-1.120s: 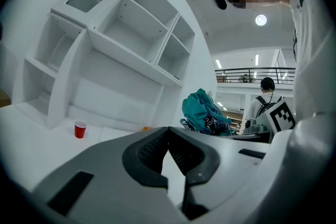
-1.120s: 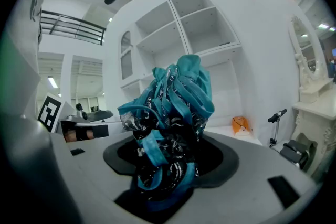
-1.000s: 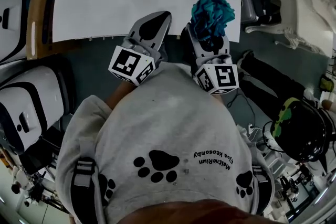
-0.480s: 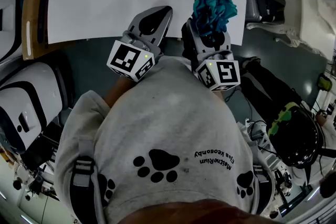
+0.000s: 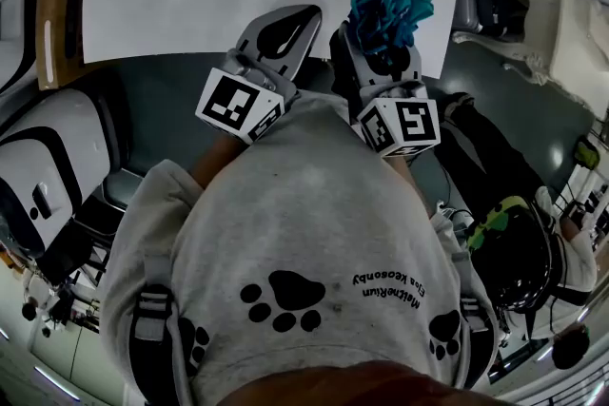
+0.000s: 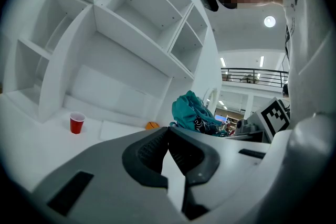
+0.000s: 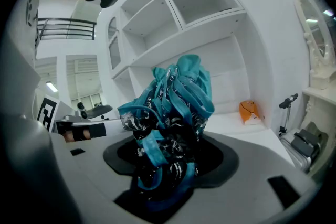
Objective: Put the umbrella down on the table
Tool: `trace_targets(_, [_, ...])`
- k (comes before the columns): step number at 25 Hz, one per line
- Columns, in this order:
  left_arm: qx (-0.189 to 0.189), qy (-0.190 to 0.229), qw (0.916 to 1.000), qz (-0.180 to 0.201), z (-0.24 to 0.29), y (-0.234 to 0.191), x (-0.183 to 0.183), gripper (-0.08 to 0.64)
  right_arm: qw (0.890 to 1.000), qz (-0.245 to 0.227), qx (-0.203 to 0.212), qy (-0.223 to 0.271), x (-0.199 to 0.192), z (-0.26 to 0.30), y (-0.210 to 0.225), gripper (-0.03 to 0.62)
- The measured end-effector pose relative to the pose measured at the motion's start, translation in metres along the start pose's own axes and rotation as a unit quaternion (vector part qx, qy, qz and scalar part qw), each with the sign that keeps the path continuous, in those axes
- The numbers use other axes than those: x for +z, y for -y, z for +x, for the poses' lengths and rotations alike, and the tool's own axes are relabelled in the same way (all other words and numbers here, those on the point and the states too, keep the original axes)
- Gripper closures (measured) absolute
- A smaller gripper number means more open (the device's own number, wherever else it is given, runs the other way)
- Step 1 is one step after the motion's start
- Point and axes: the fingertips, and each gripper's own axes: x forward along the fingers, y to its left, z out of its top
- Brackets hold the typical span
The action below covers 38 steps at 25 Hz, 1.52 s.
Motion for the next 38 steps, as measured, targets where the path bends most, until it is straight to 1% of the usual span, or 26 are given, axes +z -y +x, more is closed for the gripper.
trace_targets(5, [0.005, -0.001, 1.0000, 0.000, 0.008, -0.004, -0.007, 0.543, 1.000, -0.006, 0.008, -0.011, -0.006, 0.011, 0.011, 0.313])
trace_targets(13, [0.010, -0.011, 0.9998, 0.012, 0.017, -0.021, -0.024, 0.543, 1.000, 0.010, 0.007, -0.020, -0.023, 0.028, 0.020, 0.313])
trace_targets(17, [0.017, -0.010, 0.9998, 0.005, 0.031, -0.039, -0.036, 0.543, 0.999, 0.018, 0.005, -0.034, -0.040, 0.046, 0.032, 0.313])
trace_targets(20, [0.014, -0.026, 0.9995, 0.009, 0.025, -0.041, -0.049, 0.543, 0.999, 0.024, 0.002, -0.037, -0.050, 0.048, 0.030, 0.313])
trace_targets(23, [0.013, -0.032, 0.9994, 0.005, 0.020, -0.050, -0.058, 0.543, 0.999, 0.029, -0.004, -0.041, -0.060, 0.059, 0.029, 0.314])
trace_targets(28, [0.015, -0.045, 0.9988, -0.007, 0.035, -0.059, -0.075, 0.543, 0.998, 0.035, -0.008, -0.055, -0.074, 0.076, 0.048, 0.313])
trace_targets(34, [0.020, -0.049, 0.9985, -0.013, 0.044, -0.067, -0.081, 0.543, 0.996, 0.036, -0.013, -0.076, -0.086, 0.090, 0.059, 0.313])
trace_targets(38, [0.022, -0.053, 0.9982, -0.018, 0.047, -0.069, -0.085, 0.543, 0.995, 0.044, -0.019, -0.089, -0.094, 0.098, 0.066, 0.314])
